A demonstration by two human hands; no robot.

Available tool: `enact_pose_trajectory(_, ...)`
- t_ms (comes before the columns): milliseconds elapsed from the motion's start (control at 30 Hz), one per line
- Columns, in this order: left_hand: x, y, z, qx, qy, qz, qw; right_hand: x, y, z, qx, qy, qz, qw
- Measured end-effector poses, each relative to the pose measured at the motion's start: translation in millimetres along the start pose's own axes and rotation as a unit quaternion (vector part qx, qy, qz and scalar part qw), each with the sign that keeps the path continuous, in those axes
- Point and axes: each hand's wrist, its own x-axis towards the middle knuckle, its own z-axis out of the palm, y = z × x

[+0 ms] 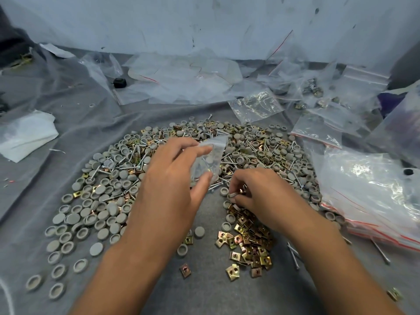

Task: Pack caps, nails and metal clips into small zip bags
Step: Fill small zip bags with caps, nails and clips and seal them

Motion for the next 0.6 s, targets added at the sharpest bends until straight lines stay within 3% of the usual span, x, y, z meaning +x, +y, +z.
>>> enact_pose_trajectory(67,0.3,0.4,-0.8,-0.002,0.000,0.001,1.000,-0.1,2.5,-2.2,0.021,0.007,0.002,1.000)
enact_pose_trajectory(167,-0.4,0.3,-1.1,0.000,-0.009,-0.003,1.000,-5.7,2.4,-12.1,0.155,0.055,-0.004,0.986)
enact_pose_trajectory(300,-0.3,1.1,1.7,-0.008,-0.026,-0.014,1.000,-14.0,-20.9,-30.3,0.324,0.225,-0.130,0.910)
enact_pose_trajectory(433,-0.4,2.8,2.8,-0.022,-0.038,-0.005,0.999,-16.1,-44.0,-23.8,0.191,0.307,-0.233,0.903)
enact_pose_trajectory(600,-1.5,2.6,2.8,-0.024,-0.030,-0.002,0.999,-15.6,-43.3,-17.2,0.089,0.352,-0.202,0.909)
